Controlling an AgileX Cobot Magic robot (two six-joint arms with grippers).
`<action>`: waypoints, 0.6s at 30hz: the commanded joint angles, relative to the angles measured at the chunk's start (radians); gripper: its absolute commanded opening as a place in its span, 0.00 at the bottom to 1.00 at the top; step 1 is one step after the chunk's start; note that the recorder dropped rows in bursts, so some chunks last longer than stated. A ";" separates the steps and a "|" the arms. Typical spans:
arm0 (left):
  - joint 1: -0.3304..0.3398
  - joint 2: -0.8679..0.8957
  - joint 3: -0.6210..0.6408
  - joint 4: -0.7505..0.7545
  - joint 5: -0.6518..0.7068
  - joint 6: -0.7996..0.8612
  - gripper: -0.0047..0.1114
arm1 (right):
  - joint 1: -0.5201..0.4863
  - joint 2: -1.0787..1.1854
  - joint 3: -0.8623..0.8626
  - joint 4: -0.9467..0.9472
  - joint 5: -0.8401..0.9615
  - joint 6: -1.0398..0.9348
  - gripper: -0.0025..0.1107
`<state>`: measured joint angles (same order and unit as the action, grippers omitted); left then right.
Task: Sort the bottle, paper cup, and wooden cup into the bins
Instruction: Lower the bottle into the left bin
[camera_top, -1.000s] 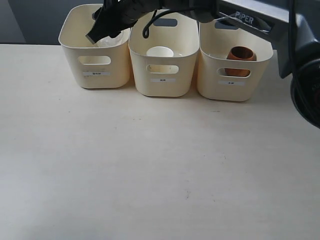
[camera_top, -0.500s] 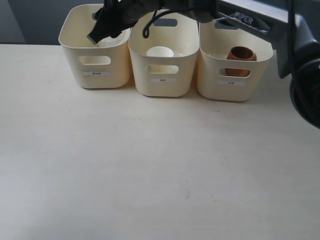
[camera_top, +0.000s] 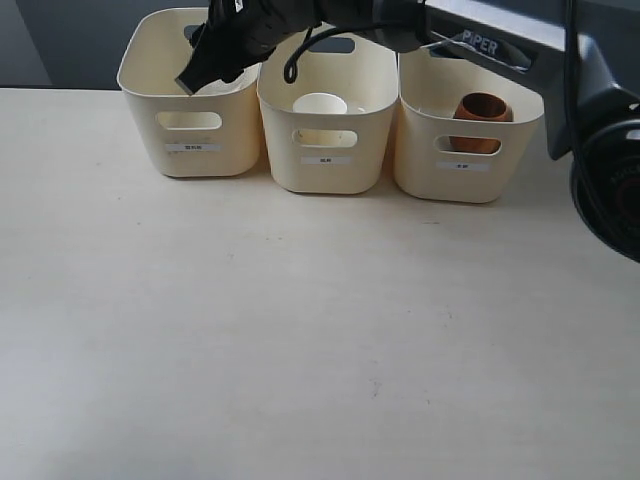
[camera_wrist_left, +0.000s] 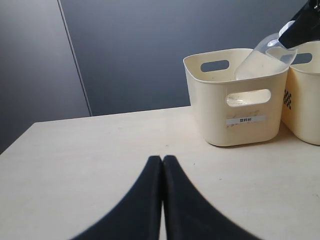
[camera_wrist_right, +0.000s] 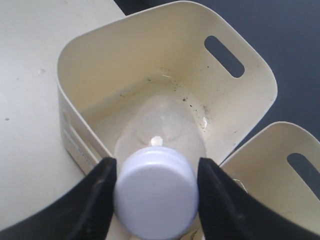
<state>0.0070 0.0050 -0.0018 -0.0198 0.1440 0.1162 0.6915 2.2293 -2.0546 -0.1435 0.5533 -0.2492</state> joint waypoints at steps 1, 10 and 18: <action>0.000 -0.005 0.002 0.003 -0.009 -0.002 0.04 | -0.004 -0.001 -0.006 -0.004 -0.009 0.003 0.37; 0.000 -0.005 0.002 0.003 -0.009 -0.002 0.04 | -0.004 -0.001 -0.006 -0.002 -0.011 0.005 0.37; 0.000 -0.005 0.002 0.003 -0.009 -0.002 0.04 | -0.004 -0.001 -0.006 0.040 -0.064 0.005 0.51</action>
<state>0.0070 0.0050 -0.0018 -0.0198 0.1440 0.1162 0.6915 2.2293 -2.0546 -0.1153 0.5234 -0.2455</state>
